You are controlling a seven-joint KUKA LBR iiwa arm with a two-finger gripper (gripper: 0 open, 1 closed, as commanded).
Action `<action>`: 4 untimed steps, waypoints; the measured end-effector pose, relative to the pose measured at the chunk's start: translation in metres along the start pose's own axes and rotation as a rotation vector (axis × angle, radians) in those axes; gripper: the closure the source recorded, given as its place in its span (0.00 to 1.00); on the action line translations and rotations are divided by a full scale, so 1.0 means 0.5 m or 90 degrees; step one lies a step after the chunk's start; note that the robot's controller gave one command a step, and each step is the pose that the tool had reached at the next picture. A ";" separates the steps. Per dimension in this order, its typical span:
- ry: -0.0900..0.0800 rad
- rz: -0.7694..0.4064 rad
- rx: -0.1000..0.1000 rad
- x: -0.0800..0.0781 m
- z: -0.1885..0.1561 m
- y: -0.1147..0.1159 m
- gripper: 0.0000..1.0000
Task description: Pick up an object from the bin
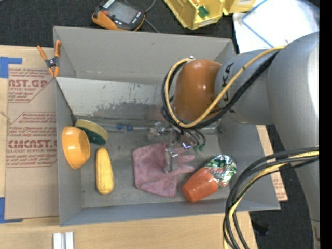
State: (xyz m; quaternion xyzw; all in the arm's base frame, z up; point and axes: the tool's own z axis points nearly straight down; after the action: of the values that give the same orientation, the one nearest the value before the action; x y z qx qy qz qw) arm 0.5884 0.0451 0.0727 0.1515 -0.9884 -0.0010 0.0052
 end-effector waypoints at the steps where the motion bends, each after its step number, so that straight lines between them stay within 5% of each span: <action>1: -0.020 -0.028 0.003 -0.012 -0.086 0.020 0.00; 2: -0.004 -0.042 0.000 0.005 0.004 -0.022 0.00; 3: -0.019 -0.042 0.002 0.014 0.004 -0.026 0.00; 4: -0.012 -0.059 0.002 0.000 -0.119 -0.006 0.00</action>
Offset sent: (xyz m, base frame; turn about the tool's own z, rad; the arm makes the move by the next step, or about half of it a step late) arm 0.0004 -0.0118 -0.0019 -0.0667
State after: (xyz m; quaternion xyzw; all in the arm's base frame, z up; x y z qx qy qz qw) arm 0.5897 0.0421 0.1323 0.1969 -0.9804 -0.0012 -0.0045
